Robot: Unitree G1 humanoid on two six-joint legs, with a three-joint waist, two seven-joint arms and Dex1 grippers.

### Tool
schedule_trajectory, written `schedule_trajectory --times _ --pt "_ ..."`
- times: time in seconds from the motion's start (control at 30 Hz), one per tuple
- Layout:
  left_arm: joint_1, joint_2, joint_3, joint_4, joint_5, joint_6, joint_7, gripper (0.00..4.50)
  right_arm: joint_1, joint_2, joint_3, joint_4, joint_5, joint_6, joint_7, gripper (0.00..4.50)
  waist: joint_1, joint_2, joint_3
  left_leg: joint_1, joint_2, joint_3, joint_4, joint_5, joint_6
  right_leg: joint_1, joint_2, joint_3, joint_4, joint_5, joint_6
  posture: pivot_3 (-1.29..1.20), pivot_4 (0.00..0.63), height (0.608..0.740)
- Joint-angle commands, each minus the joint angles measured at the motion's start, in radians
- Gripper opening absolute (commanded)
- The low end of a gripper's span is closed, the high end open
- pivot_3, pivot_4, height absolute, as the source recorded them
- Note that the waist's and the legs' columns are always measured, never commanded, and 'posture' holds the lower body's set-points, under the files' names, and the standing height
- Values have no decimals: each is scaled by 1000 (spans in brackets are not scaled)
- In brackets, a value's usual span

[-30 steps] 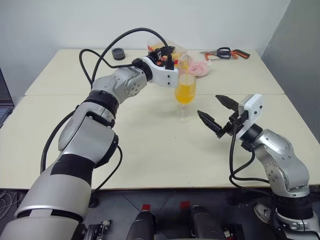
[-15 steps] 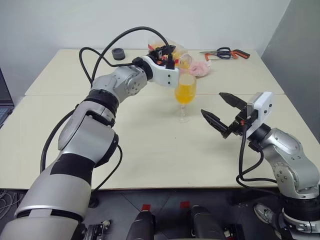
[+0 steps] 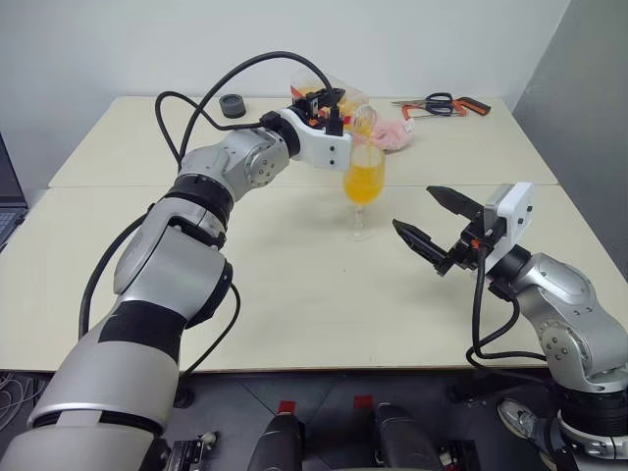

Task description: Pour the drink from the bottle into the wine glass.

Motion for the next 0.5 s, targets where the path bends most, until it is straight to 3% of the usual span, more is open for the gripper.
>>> schedule_trajectory --times 0.03,0.3,0.5 --pt "-34 5 30 -11 -36 -3 -2 1653 -3 1 -3 -41 6 -4 -8 4500 0 0 0 0 0 0 0 0 0 0 0 0 0 0 0 0 150 740" --pt "-11 -16 93 -9 -129 10 -97 1653 -10 2 12 -49 2 2 -13 4500 0 0 0 0 0 0 0 0 0 0 0 0 0 0 0 0 150 740" --pt "19 -49 218 -5 -289 55 -258 1653 -32 2 30 -54 -8 4 -20 4500 0 0 0 0 0 0 0 0 0 0 0 0 0 0 0 0 150 740"
